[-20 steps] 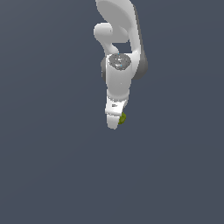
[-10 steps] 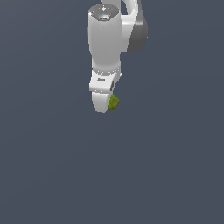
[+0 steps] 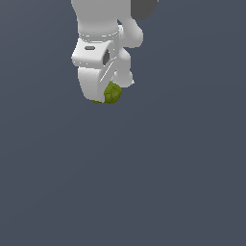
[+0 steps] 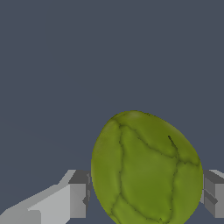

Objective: Pick up the object and move it to a goal position.

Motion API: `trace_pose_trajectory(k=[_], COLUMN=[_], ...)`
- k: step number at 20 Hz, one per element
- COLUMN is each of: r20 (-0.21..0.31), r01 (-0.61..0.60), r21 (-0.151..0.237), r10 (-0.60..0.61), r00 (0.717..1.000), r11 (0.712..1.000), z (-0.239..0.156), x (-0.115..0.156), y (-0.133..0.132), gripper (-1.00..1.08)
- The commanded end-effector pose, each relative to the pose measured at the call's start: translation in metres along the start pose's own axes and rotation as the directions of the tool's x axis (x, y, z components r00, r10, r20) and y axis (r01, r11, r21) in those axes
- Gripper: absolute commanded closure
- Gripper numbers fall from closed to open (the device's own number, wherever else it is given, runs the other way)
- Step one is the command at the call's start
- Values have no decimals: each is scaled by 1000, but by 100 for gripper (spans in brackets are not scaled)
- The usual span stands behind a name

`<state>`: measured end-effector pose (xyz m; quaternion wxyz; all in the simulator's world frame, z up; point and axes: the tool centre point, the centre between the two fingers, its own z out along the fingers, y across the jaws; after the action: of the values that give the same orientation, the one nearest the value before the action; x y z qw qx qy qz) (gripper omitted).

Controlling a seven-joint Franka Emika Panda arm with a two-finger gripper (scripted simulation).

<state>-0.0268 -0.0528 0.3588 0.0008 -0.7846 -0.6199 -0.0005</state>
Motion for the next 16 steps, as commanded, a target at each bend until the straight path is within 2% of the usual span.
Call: trace_pose_trajectory(k=[1,8,16], r20=[0,2,2], r01=[0,-1,-1], r21=[-1,-1,-1], r10=[0,1,1], r00=[1000,1000,1000], r11=[1000,1000,1000], z=[-18,-46,-49], x=[-6,-16,-17], y=[3,8,10], gripper=[108,108,108])
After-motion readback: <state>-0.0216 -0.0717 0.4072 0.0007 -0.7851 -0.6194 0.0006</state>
